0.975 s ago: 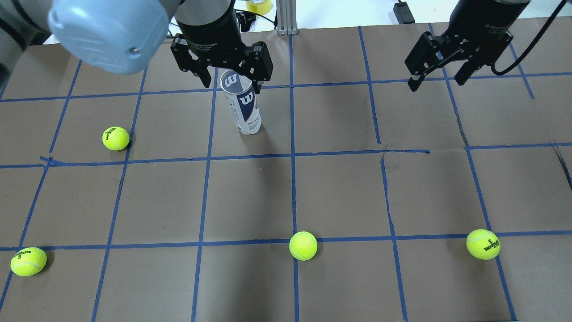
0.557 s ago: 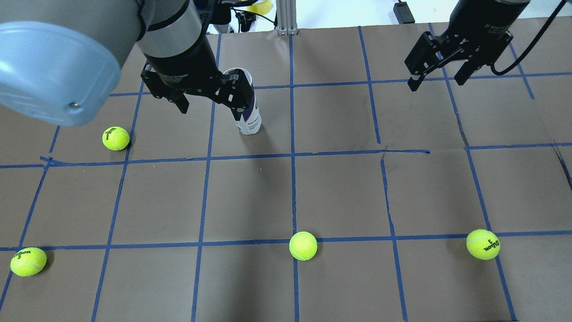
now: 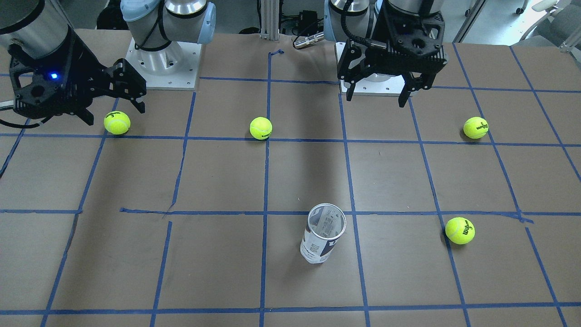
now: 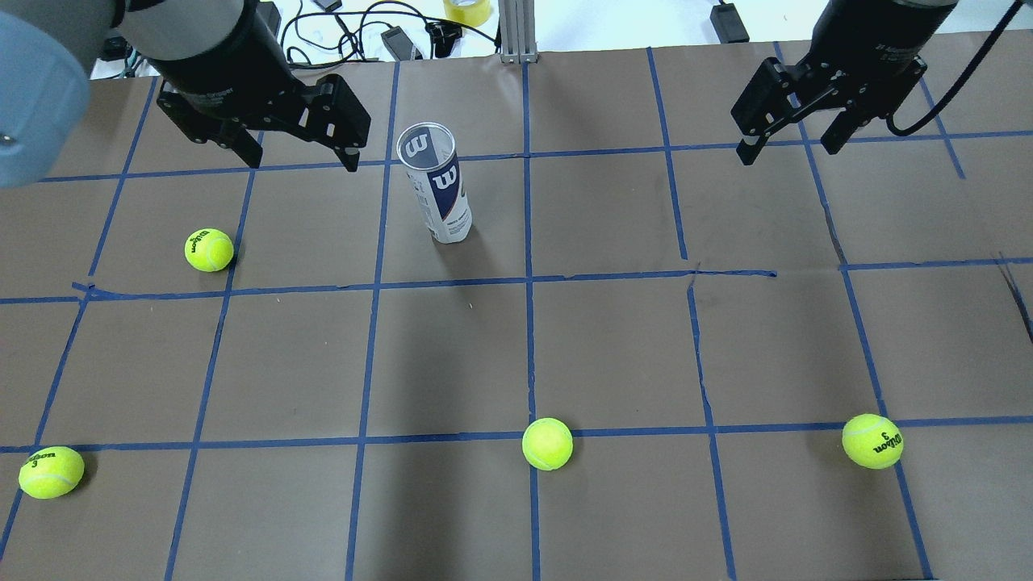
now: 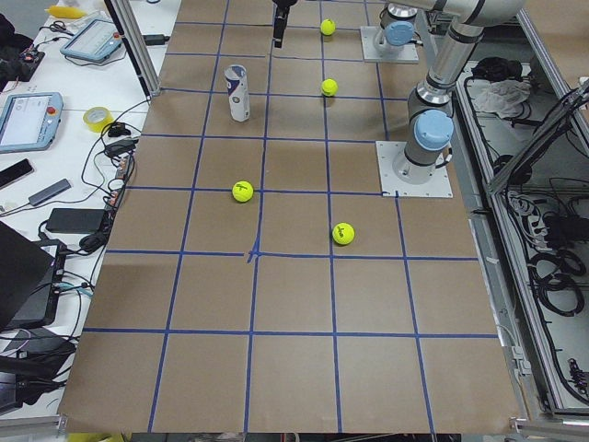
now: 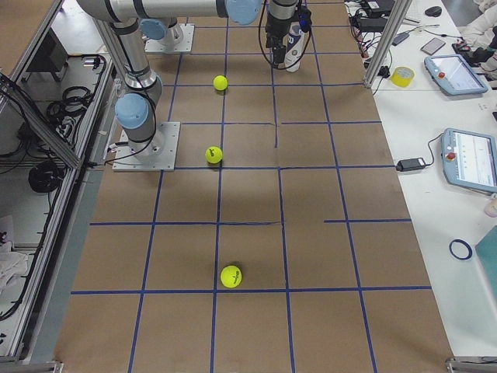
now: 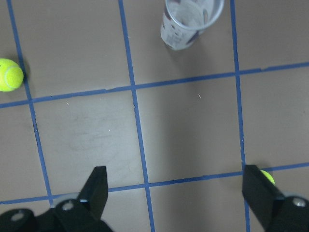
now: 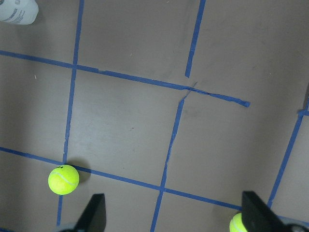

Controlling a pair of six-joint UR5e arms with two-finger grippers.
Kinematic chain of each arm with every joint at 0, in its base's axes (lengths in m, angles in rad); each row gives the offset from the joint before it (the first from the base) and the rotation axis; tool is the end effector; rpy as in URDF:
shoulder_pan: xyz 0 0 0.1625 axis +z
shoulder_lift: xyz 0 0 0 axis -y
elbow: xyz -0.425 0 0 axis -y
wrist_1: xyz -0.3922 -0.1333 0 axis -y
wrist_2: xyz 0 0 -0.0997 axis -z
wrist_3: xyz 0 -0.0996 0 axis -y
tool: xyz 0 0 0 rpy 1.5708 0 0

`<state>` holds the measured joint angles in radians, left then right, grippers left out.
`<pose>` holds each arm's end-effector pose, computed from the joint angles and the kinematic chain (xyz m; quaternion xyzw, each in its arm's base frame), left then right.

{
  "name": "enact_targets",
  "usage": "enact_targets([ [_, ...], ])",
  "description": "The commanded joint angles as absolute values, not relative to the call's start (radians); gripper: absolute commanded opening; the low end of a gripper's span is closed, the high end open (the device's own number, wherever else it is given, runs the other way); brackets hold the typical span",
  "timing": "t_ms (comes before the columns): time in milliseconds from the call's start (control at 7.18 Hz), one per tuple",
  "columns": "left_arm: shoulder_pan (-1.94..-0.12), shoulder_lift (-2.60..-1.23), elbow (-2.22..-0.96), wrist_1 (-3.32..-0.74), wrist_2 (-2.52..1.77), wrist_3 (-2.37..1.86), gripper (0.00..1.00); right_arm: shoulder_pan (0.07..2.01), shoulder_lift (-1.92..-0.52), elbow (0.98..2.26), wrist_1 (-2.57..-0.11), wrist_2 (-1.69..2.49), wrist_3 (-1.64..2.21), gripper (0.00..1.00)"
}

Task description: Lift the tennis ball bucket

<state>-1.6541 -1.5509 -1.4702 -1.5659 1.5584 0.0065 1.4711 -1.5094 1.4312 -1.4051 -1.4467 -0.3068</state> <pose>-0.1750 -0.4794 0.5482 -0.0452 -0.9970 0.0624 0.0086 0.0944 -0.5197 0.5102 -0.1004 0.9921 0.0302 0.0695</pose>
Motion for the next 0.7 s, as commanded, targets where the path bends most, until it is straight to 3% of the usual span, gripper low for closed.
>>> enact_targets([
  [0,-1.632,-1.542,-1.460,-1.575,1.562,0.002,1.00,1.471,-1.509,1.431,-1.405,-1.447,-0.307,1.00],
  [557,-1.634,-1.542,-1.474,-1.577,1.557,0.003,1.00,1.471,-1.509,1.431,-1.405,-1.447,-0.307,1.00],
])
